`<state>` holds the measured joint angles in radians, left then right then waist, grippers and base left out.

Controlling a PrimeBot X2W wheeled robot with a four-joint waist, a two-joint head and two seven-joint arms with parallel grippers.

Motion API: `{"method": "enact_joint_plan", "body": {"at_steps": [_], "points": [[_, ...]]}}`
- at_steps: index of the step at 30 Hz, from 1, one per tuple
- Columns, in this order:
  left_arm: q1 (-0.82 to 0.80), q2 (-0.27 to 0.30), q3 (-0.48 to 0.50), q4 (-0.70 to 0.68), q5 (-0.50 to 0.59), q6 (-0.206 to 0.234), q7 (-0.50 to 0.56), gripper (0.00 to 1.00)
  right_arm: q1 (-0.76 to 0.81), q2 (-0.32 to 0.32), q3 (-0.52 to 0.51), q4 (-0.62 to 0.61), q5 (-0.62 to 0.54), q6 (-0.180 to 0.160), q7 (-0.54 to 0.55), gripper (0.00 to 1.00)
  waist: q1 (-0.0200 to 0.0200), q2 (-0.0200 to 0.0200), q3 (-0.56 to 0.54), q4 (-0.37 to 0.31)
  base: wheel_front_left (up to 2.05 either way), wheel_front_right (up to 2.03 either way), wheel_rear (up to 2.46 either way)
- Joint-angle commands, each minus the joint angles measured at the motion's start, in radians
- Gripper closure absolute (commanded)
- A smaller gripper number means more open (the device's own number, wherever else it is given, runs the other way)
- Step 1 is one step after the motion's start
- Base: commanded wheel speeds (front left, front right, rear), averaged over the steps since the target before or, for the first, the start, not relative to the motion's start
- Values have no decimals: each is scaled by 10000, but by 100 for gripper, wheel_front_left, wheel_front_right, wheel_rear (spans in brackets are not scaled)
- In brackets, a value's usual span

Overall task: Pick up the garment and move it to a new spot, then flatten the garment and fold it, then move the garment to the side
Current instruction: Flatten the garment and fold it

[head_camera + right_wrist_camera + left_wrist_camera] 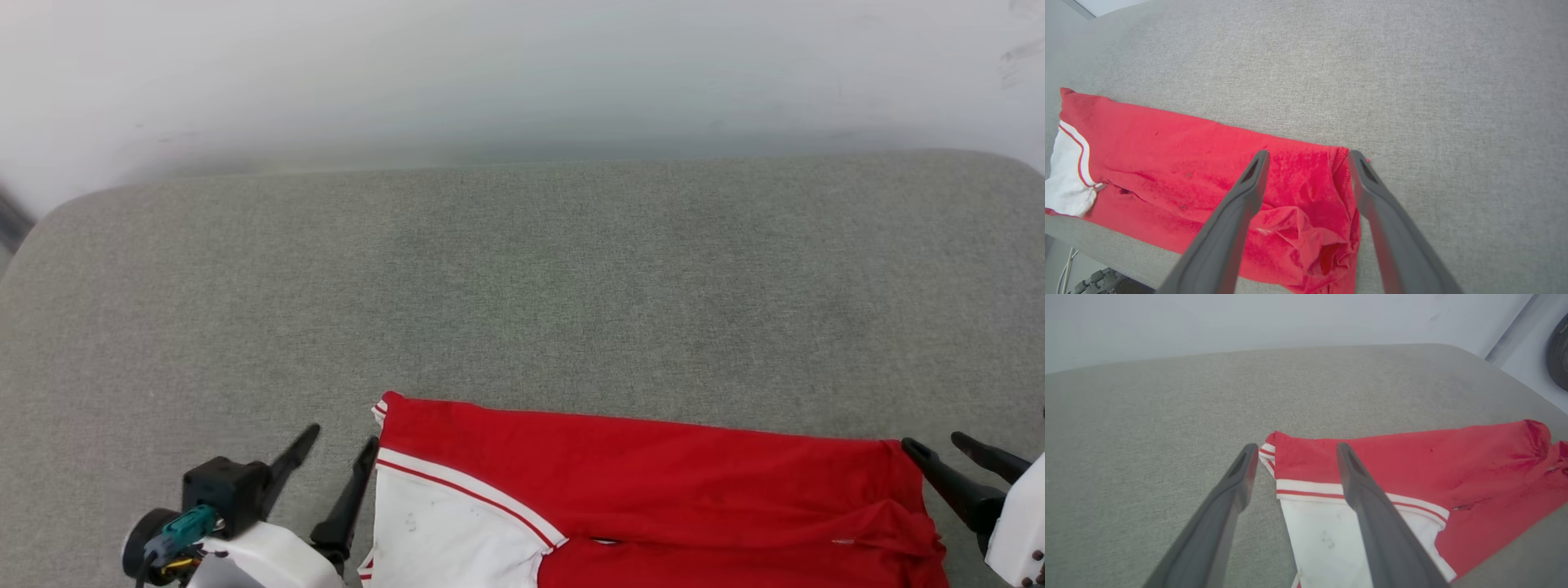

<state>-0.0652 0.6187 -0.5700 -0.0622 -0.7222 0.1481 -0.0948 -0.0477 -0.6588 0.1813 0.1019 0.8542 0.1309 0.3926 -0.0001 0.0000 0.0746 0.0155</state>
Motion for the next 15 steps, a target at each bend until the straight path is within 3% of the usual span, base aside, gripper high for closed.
{"method": "enact_joint_plan", "body": {"at_steps": [1, 5, 10, 12, 15], "points": [[5, -54, 123, 35, 210, 127, -447, 0, 145, 158, -220, -74, 11, -5, 52, 0, 1, 0, -35, -5, 0, 0, 0], [195, -552, 781, 37, 572, 674, -1530, 0, 508, 709, -1085, -52, -181, -5, 325, 0, 1, 0, -53, 43, 0, 0, 0], [692, -1677, 2087, -647, 1703, 919, -1712, 0, 939, 1699, -2230, 141, -805, -3, 613, 0, 1, 0, 4, 106, 0, 0, 0], [1083, -2110, 2587, -905, 2341, 777, -1715, 0, 1080, 2082, -2562, 173, -1014, -5, 702, 0, 1, 0, 44, 145, 0, 0, 0], [1360, -2466, 3130, -1207, 3309, 229, -1720, 0, 1280, 2556, -3026, 240, -1291, -3, 814, 0, 1, 0, 83, 227, 0, 0, 0]]}}
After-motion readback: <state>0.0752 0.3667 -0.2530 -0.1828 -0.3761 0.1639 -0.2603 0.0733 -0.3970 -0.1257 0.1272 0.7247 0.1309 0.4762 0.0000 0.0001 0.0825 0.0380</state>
